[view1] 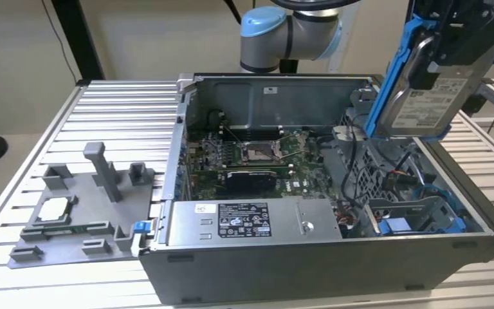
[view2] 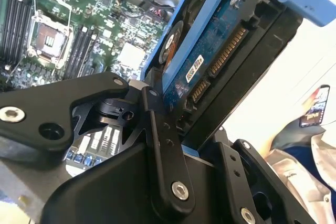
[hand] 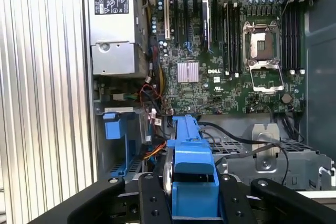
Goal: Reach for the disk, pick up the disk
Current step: 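Pick up the disk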
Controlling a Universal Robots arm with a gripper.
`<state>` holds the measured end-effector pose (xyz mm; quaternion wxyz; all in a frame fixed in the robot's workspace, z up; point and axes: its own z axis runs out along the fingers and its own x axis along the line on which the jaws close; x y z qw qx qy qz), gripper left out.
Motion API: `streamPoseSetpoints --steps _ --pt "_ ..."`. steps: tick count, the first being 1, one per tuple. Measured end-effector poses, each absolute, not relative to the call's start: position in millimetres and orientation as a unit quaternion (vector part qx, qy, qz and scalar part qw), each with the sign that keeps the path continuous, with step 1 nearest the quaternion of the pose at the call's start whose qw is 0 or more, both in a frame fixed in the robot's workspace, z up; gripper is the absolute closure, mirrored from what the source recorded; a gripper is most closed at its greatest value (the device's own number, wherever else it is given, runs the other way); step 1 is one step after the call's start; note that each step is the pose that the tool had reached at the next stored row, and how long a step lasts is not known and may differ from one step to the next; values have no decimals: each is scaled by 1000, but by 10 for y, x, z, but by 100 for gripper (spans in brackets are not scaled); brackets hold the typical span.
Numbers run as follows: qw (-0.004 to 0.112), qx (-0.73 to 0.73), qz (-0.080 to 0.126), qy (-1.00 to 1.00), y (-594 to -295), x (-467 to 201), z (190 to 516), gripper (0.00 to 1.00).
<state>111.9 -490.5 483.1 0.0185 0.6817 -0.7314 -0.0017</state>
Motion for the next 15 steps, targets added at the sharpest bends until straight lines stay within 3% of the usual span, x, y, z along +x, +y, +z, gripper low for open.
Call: streamPoseSetpoints --steps 15 --pt "20 678 -3 -734 -5052 1162 4831 100"
